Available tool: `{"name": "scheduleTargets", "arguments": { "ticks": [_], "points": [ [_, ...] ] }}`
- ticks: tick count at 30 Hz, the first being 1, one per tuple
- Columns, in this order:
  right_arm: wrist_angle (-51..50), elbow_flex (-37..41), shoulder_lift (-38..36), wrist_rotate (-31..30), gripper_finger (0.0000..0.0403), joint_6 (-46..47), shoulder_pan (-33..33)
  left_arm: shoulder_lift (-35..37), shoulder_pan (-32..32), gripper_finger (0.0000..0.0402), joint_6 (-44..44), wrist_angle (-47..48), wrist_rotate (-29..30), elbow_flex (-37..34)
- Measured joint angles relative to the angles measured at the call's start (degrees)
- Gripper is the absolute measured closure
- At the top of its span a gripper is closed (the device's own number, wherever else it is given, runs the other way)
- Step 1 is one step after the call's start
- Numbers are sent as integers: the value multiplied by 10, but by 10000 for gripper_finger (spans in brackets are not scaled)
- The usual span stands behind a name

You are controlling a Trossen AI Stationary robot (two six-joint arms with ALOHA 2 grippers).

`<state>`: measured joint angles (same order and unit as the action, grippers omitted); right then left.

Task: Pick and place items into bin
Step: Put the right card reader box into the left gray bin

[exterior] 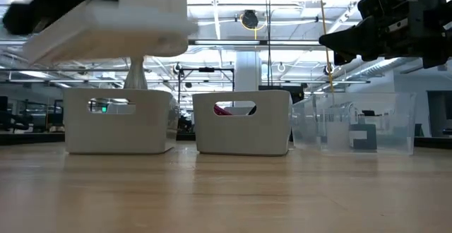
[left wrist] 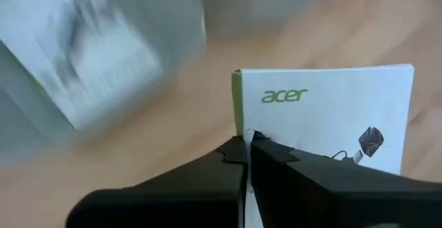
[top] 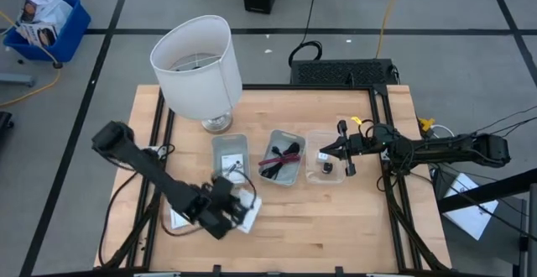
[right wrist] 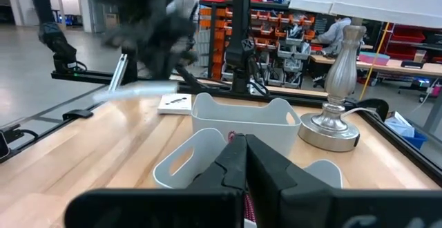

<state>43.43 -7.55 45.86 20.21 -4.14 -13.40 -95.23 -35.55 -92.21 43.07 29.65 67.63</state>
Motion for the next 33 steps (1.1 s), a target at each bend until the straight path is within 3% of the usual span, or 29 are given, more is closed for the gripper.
{"name": "scheduleTargets", "arguments": {
  "ticks": [5, 9, 14, 20, 28, 33],
  "points": [
    [0, 0, 0, 0, 403, 0, 0, 96, 34, 393, 6, 109, 99, 1],
    [0, 0, 0, 0, 403, 0, 0, 142, 92, 396, -14, 193, 106, 2],
    [0, 0, 0, 0, 403, 5, 0, 130, 183, 395, 3, 253, 13, 2],
    [0, 0, 0, 10, 403, 4, 0, 102, 267, 391, 65, 242, -67, 2],
    [0, 0, 0, 11, 403, 0, 0, 44, 310, 388, 114, 217, -146, 2],
    [0, 0, 0, 11, 403, 0, 0, 2, 318, 396, 134, 196, -163, 3]
  ]
}}
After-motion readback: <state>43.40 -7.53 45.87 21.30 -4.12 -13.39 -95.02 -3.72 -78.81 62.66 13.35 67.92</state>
